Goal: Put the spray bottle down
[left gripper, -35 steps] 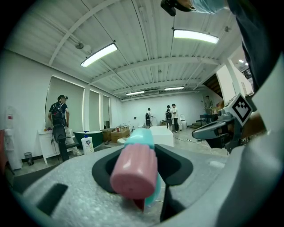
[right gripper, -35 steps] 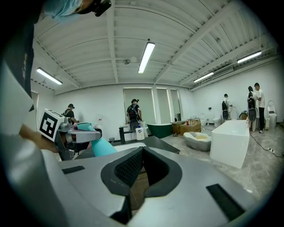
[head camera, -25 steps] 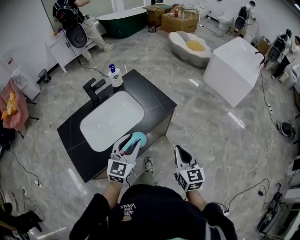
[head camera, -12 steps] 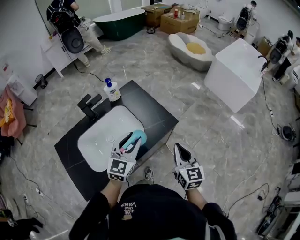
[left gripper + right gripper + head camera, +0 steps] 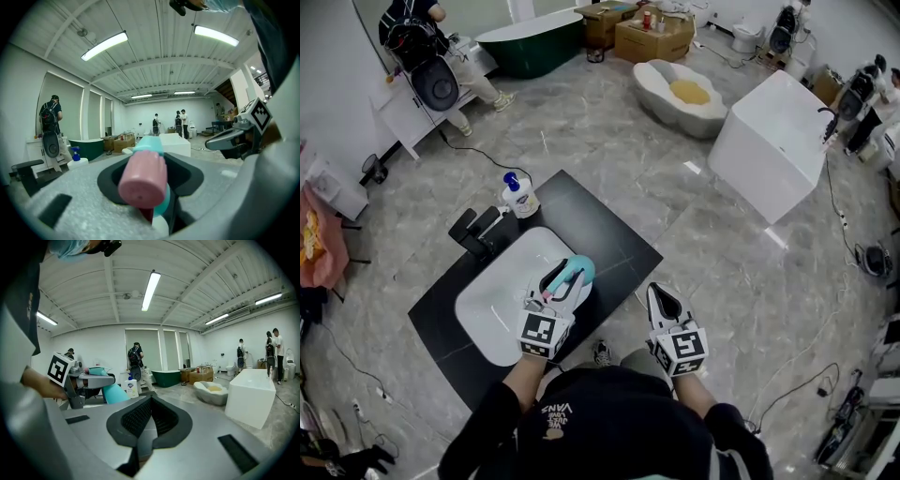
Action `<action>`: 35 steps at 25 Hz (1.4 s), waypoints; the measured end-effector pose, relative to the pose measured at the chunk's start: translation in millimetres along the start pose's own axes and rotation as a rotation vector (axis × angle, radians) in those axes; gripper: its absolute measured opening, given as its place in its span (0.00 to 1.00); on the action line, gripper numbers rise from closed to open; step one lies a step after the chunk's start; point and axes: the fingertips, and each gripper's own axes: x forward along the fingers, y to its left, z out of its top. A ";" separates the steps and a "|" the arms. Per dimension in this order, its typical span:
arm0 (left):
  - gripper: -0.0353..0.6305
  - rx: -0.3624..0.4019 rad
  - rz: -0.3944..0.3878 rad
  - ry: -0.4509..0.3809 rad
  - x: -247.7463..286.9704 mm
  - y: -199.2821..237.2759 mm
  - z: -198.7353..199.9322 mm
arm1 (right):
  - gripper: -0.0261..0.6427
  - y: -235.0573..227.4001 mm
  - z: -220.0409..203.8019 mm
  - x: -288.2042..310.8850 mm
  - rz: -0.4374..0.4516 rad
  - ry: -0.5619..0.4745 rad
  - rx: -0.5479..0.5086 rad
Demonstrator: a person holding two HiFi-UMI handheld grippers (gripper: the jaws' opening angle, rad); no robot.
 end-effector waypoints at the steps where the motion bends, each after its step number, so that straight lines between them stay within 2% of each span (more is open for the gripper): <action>1: 0.29 0.000 0.001 0.001 4.0 2.8 0.4 | 0.04 -1.2 0.8 3.8 0.003 0.004 -0.003; 7: 0.29 -0.007 0.018 0.020 25.9 14.9 -4.6 | 0.04 -9.4 1.3 28.5 0.039 0.009 0.003; 22: 0.29 -0.020 0.170 0.067 108.1 54.6 -17.0 | 0.04 -47.9 16.5 101.2 0.247 0.078 -0.045; 28: 0.29 0.006 0.196 0.093 140.0 69.4 -25.9 | 0.04 -58.7 16.3 126.8 0.310 0.107 -0.045; 35: 0.29 -0.001 0.248 0.132 167.1 94.5 -40.6 | 0.04 -67.0 10.8 148.2 0.384 0.122 -0.051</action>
